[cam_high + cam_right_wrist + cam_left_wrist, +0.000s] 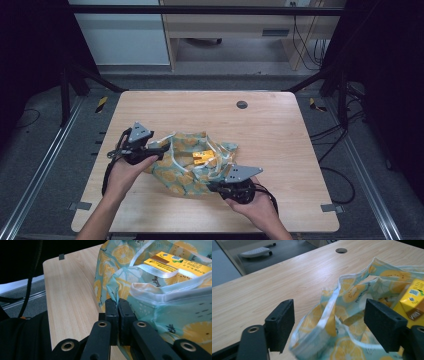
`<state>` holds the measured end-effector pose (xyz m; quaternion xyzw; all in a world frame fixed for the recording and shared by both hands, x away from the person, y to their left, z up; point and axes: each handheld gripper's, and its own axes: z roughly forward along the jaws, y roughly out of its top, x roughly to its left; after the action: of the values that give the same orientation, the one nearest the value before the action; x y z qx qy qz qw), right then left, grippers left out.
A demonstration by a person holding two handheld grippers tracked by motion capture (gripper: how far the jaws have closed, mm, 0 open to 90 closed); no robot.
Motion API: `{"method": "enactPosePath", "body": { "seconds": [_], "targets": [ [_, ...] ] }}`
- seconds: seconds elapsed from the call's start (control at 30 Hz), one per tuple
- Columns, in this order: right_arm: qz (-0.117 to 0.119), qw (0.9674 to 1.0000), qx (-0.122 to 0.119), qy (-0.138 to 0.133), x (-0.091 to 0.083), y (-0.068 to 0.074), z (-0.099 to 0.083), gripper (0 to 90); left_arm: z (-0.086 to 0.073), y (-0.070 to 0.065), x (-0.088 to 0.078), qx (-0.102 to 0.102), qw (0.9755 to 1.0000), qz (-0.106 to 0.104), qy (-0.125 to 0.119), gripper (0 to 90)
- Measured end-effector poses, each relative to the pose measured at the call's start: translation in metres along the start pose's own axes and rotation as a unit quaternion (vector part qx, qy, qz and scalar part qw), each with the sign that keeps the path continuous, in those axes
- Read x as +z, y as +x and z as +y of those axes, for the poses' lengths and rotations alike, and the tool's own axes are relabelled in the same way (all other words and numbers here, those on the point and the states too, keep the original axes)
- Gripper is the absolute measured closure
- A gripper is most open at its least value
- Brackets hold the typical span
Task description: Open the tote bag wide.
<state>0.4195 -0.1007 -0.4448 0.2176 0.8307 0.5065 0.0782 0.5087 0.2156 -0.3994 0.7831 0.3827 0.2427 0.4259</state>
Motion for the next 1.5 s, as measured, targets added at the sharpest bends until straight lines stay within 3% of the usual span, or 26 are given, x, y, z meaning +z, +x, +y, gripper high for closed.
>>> {"method": "enactPosePath", "body": {
  "seconds": [0.03,0.1,0.27,0.33,0.37,0.53,0.67,0.73,0.83,0.9,1.0,1.1,1.3,1.4,1.5],
  "targets": [
    [0.0,1.0,0.001,-0.001,0.0,-0.001,-0.001,88.1,0.001,0.001,0.005,-0.007,0.9999,-0.008,0.001,35.7],
    [-0.001,1.0,0.003,-0.001,0.0,-0.001,-0.001,87.9,0.002,0.001,0.011,-0.008,0.9999,-0.008,0.007,37.5],
    [0.0,1.0,0.009,-0.001,0.001,-0.002,-0.004,87.7,0.006,-0.003,0.027,0.029,0.9986,0.0,0.044,49.5],
    [0.001,1.0,0.009,-0.003,0.001,-0.002,-0.005,87.6,0.006,-0.004,0.031,0.038,0.9974,0.008,0.061,64.8],
    [0.001,1.0,0.009,-0.003,0.001,-0.002,-0.005,87.6,0.006,-0.004,0.032,0.036,0.9972,0.007,0.065,64.8],
    [0.001,0.9999,0.013,-0.002,0.001,-0.003,-0.007,87.6,0.008,-0.003,0.032,0.025,0.9981,0.004,0.056,84.8],
    [-0.003,0.9999,0.013,0.003,0.002,-0.002,-0.01,87.6,0.014,-0.009,0.012,0.014,0.9999,0.001,0.006,86.9],
    [-0.005,0.9999,0.013,0.007,0.001,-0.002,-0.012,87.5,0.015,-0.012,-0.003,0.006,0.9997,-0.011,-0.021,87.1],
    [-0.01,0.9997,0.016,0.014,0.0,-0.002,-0.016,87.3,0.008,-0.017,-0.027,-0.004,0.9978,-0.034,-0.056,87.1],
    [-0.014,0.9995,0.017,0.022,-0.001,-0.002,-0.019,87.3,0.001,-0.019,-0.039,-0.005,0.9972,-0.035,-0.065,87.1],
    [-0.021,0.9992,0.024,0.025,-0.002,-0.004,-0.023,87.3,-0.015,-0.017,-0.058,-0.025,0.9953,-0.045,-0.083,87.1],
    [-0.027,0.9988,0.03,0.027,-0.005,-0.005,-0.025,87.2,-0.03,-0.015,-0.069,-0.03,0.9943,-0.058,-0.085,87.3],
    [-0.036,0.9982,0.037,0.03,-0.008,-0.008,-0.028,86.9,-0.064,-0.022,-0.077,-0.001,0.9944,-0.079,-0.07,87.4],
    [-0.042,0.9978,0.036,0.035,-0.009,-0.008,-0.029,86.6,-0.075,-0.024,-0.075,0.004,0.9943,-0.085,-0.064,87.4],
    [-0.046,0.9975,0.033,0.043,-0.009,-0.008,-0.03,86.6,-0.082,-0.026,-0.073,0.025,0.995,-0.086,-0.044,87.5]
  ]
}}
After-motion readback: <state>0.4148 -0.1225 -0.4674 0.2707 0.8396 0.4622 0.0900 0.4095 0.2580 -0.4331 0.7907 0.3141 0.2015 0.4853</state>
